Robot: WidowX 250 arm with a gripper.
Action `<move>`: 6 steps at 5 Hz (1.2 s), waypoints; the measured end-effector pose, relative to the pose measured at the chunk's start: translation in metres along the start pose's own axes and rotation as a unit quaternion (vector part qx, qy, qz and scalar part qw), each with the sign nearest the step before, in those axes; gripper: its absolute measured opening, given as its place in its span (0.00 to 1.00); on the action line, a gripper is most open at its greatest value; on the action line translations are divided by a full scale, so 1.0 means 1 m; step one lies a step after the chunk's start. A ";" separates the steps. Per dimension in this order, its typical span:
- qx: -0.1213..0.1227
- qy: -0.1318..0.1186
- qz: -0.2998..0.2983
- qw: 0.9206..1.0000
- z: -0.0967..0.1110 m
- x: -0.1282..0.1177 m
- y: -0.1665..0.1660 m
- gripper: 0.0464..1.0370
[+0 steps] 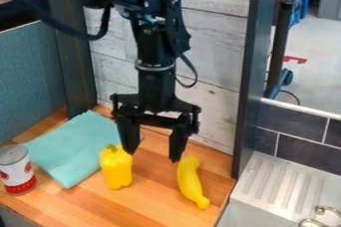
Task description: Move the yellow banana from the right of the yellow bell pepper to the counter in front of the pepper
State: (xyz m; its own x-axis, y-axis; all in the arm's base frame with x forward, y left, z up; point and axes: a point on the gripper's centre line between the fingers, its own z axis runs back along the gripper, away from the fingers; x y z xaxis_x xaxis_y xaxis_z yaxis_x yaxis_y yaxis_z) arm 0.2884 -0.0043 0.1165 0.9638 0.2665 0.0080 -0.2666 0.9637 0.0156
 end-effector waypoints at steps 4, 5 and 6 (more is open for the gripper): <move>0.015 -0.019 0.024 0.999 -0.053 0.067 -0.013 0.96; 0.018 -0.008 0.043 0.999 -0.072 0.069 -0.014 0.96; 0.017 -0.018 0.078 0.997 -0.084 0.074 -0.015 0.96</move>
State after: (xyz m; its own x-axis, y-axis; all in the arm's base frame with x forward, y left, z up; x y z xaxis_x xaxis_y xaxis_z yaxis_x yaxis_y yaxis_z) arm 0.3644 0.0020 0.0333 0.9099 0.4120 0.0488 -0.4141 0.9091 0.0457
